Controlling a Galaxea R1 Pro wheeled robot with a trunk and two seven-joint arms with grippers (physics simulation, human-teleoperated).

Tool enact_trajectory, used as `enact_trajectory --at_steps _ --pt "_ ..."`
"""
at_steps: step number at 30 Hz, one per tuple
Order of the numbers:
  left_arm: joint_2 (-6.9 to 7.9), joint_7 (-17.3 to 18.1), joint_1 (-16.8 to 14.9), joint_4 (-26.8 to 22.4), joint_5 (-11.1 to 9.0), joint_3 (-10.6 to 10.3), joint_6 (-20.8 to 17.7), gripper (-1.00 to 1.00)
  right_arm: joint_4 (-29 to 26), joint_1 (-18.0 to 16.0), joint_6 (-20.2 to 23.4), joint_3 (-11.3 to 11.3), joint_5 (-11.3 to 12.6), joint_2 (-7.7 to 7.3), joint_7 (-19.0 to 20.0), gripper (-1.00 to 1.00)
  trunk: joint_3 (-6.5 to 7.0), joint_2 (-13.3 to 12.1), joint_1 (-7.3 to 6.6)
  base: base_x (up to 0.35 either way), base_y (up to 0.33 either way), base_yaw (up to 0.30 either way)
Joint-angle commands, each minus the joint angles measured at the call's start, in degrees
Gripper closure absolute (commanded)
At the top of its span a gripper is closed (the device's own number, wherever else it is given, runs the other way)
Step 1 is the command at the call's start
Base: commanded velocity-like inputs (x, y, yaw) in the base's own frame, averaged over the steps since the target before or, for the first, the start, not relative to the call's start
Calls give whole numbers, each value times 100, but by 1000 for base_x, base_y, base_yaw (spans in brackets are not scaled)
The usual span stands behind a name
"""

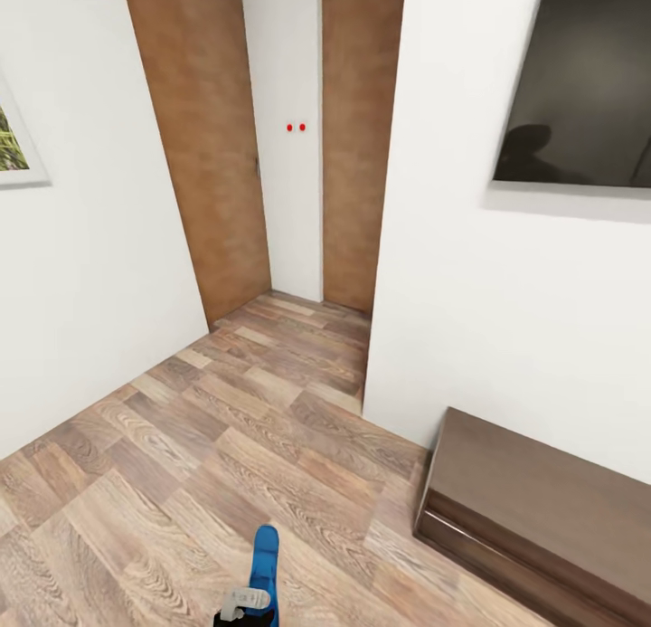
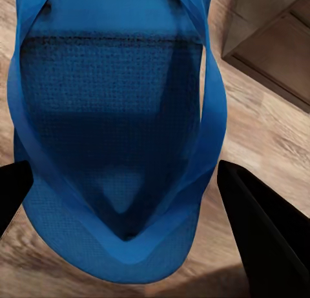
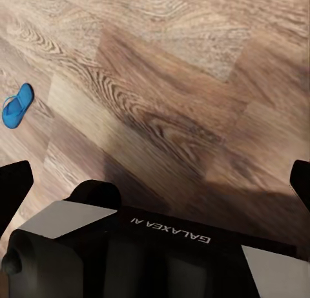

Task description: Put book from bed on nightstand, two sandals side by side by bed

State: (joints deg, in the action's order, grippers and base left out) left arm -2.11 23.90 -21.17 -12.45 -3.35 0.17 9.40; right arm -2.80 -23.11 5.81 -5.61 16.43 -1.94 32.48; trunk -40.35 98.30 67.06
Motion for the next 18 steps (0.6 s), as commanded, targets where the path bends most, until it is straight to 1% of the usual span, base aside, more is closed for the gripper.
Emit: enact_trajectory --at_steps 1,8,13,18 --pt "0 18 -4 6 -34 1 9 100 -10 -1 39 -46 61 -2 13 -100 -5 2 1 190 0 3" --pt "0 18 -4 6 -34 1 9 100 -10 0 42 -46 62 -2 13 -100 -5 2 1 197 0 12" --pt "0 18 -2 6 -34 1 9 100 -10 -1 43 -46 62 -1 13 -100 -5 2 1 211 0 179" --pt "0 18 -4 6 -35 1 9 100 -10 -1 43 -46 60 0 13 -100 -5 2 1 213 0 28"
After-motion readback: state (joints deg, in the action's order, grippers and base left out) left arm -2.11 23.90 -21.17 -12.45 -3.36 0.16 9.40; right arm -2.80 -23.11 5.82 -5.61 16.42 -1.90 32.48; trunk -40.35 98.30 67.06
